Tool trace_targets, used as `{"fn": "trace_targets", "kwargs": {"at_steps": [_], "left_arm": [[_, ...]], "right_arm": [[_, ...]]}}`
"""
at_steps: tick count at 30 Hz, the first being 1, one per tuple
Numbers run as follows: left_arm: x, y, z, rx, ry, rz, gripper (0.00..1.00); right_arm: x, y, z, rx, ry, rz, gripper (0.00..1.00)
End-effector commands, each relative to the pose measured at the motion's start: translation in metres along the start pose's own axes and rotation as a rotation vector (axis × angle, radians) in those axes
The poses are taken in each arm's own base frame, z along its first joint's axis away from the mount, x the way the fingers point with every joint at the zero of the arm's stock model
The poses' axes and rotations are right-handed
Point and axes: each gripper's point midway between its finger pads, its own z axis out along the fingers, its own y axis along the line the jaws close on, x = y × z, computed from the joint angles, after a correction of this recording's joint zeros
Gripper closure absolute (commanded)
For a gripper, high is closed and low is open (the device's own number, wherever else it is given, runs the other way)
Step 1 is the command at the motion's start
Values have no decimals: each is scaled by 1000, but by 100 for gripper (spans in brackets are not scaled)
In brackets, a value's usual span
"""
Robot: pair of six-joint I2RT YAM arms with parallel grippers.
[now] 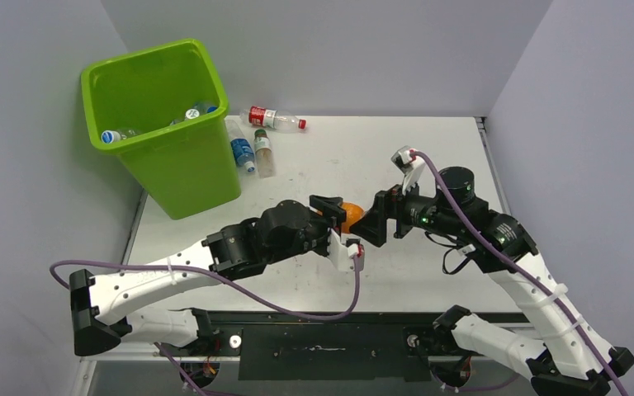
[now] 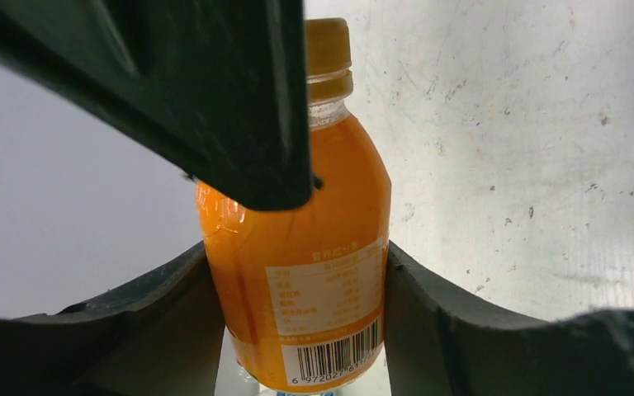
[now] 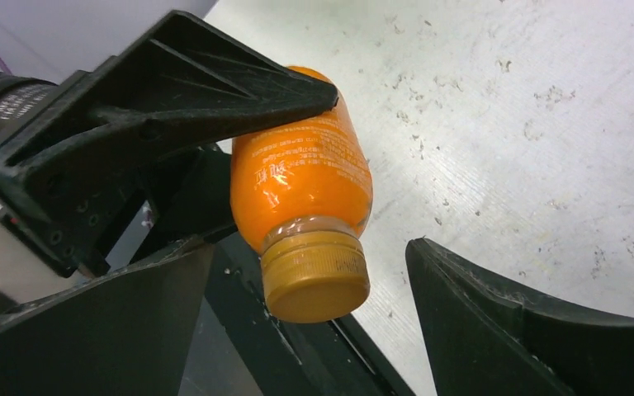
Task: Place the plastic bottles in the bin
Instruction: Place the plastic bottle in the trash bin.
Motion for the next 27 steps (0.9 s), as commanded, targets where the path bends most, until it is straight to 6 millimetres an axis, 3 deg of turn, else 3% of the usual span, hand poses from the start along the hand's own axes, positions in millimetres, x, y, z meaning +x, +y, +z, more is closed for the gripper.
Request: {"fn": "trace_targets", "kwargs": {"at_steps": [1,7,13,16,21,27], "left_arm": [[-23,30,-21,-156,-124,-169,100],[-33,29,-41,-203,-245,-409,100],[-15,31,-54,-223,-265,-668,100],[-12,34,-65,-175,-318,-802,100],[-15,52,-88,-190,-460,-989,100],[-31,58,-102,-157,-608,-1106,100]], "right_arm": [[-46,30,-28,-69,-190,-75,10],[-80,48,-64,-82,-410,-93,10],[-92,60,-102,-151,-687,-101,10],[-90,53,-117,-112,-784,-113,10],[-76,23,-114,6,-823,-112,10],[-61,25,-89,-83,-786,-98,10]]}}
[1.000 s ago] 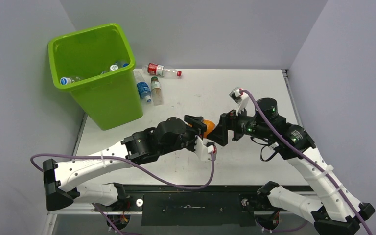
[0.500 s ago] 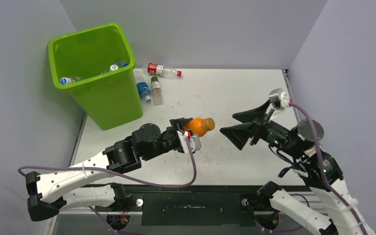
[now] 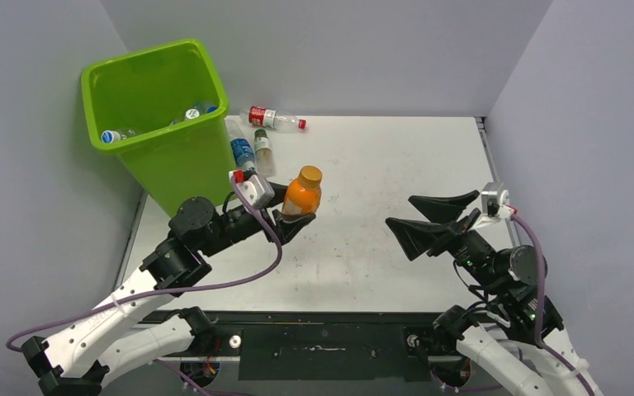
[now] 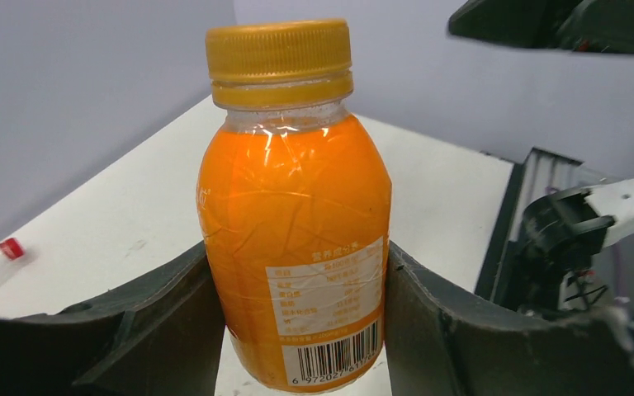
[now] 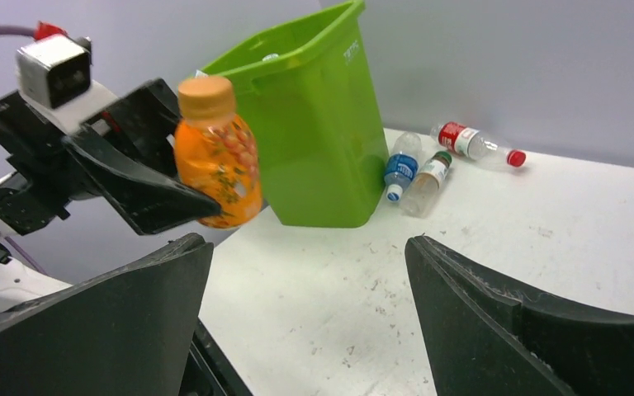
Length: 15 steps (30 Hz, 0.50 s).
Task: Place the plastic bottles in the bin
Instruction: Place the plastic bottle in the trash bin.
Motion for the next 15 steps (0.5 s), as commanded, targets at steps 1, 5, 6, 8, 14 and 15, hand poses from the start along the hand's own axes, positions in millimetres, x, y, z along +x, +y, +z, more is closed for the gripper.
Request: {"fn": "trace_targets", "kwargs": {"at_steps": [1,5,6,8,14,15], "left_arm": [[-38,-26,-2,131,-153,-164,100],[-41,-40,-1,210,-203,-248,100],[-42,-43,-1,227,-219,-266,100],[-40,-47,0,253,-232,-294,100],[-33,-52,4,286,-215,-327,100],[-33,-52,5,288,-216,-329,100]], "right_arm": [[-5,10,10,-76,-60,27,10],[0,23,19,-179,-98,99,10],[3,25,22,-198,-104,122,10],[8,26,27,-225,-106,156,10],[10,30,41,-277,-133,197,10],[12,31,44,-286,-124,202,10]]}}
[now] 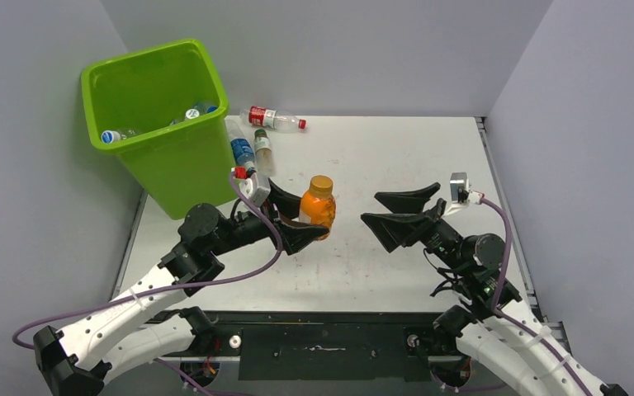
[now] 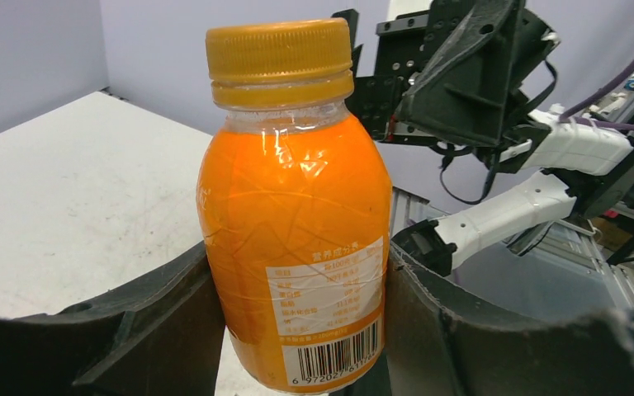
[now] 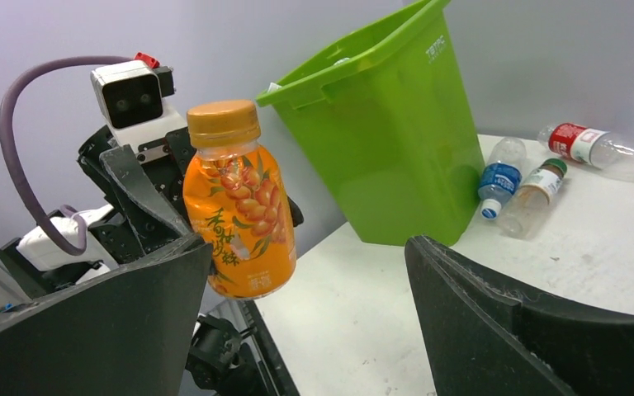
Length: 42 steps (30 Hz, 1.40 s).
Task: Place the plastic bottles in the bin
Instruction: Place the plastic bottle in the trash bin.
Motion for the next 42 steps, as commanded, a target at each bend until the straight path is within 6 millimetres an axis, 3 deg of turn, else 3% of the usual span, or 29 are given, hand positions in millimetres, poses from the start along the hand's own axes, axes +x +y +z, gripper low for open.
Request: {"fn": "trace_targets", "kwargs": {"at_steps": [1,5,14,18,23,32,42], "left_arm": [[-27,-19,2,87,-97,-6,100],[-28,-20,6,106,-108,-19,100],[-33,-25,11,142,-143,-51,100],[-29,-24,7,135,-149,-57,100],[-41,-24,3,118,-203,-91,100],[-45,-21,7,114,-271,-286,100],[-34,-26,9,120,-247,-291,100]], "right_arm": [[-23,32,13,-154,-85,10,10],[-5,35,30,-170,-35,39,10],[45,73,45,-258,60,14,6],[48,73,48,-252,50,24,5],[53,61,46,-180,56,-47,7],[71,50,51,-67,81,-219,6],[54,40,54,14,-27,-207,2]]}}
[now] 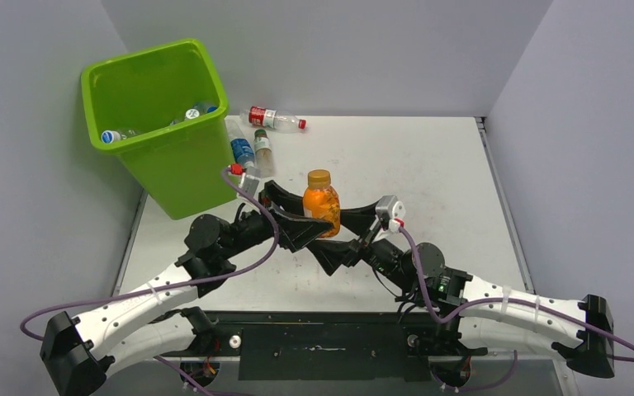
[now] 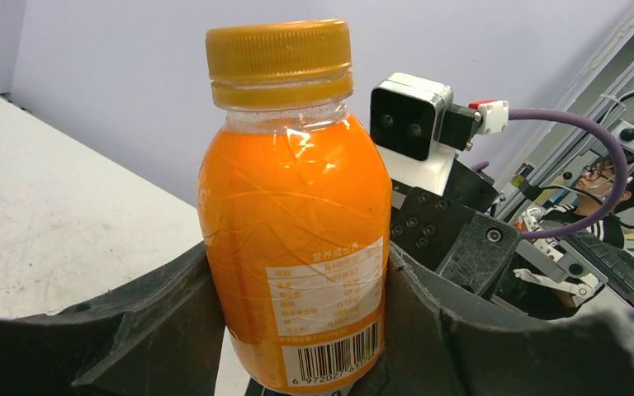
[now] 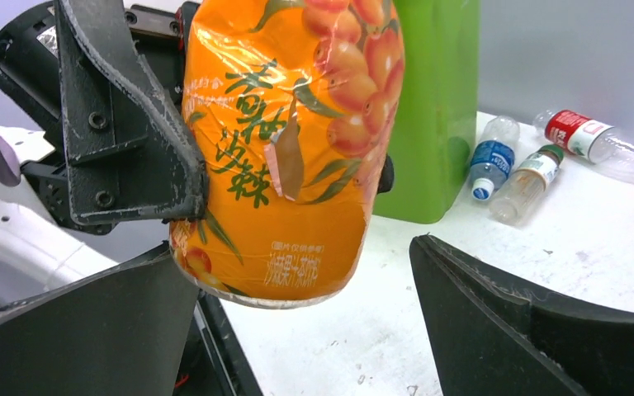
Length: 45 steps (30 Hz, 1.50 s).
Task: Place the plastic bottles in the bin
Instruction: Place the plastic bottle in the trash bin.
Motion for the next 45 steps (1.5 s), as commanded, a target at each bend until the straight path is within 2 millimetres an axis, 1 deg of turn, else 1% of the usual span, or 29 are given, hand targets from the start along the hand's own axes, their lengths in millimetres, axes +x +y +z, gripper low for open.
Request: {"fn": "trace_targets", "kwargs": {"at_steps": [1,3,5,7,10,12,13,14,16,19,22,24,27,28,30,33,36,38,40,45], "left_arm": [[-15,-17,1,56,-63,20,100],[-13,-20,-1,70,-53,45,100],[-14,-24,-5,81,-48,98,100],[-18,-26,-12,69,-51,177,100],[-24,-20,-23,15,-48,314,100],[-27,-16,-30,-20,-42,385,100],[-27,-15,-31,-22,-40,413,100],[-27,-14,-32,-26,-34,432,100],[-24,-15,-32,-16,-16,450,100],[-16,-16,-30,10,15,434,100],[-11,-17,-29,24,36,418,100],[-9,-18,-29,24,46,417,100],[-9,-19,-30,23,50,421,100],[-10,-20,-31,23,48,424,100],[-11,-20,-31,19,42,427,100],[-13,-20,-30,19,36,433,100],[-17,-20,-29,12,16,426,100],[-21,-24,-29,21,-9,422,100],[-26,-29,-28,34,-26,420,100],[-27,-33,-25,54,-22,417,100]], "right_arm": [[-40,-4,0,46,-150,11,2],[-44,-3,-3,41,-158,2,3],[-46,1,-6,17,-148,-13,6],[-49,10,-13,-37,-133,-29,9],[-58,27,-22,-127,-108,-34,10],[-69,34,-27,-152,-106,-22,10],[-74,34,-28,-147,-115,-11,10],[-82,30,-28,-116,-136,0,10],[-95,26,-25,-82,-163,10,10],[-109,27,-13,-59,-185,-1,10],[-118,30,3,-49,-194,-13,9],[-121,30,14,-28,-182,-24,9],[-116,30,31,-3,-114,-46,5],[-110,30,35,1,-89,-49,3],[-102,28,37,7,-68,-45,2],[-97,25,37,19,-63,-33,3],[-95,23,33,27,-61,-13,0],[-91,21,28,34,-59,4,5],[-84,19,25,36,-49,23,6],[-66,16,26,44,-11,62,2]]}}
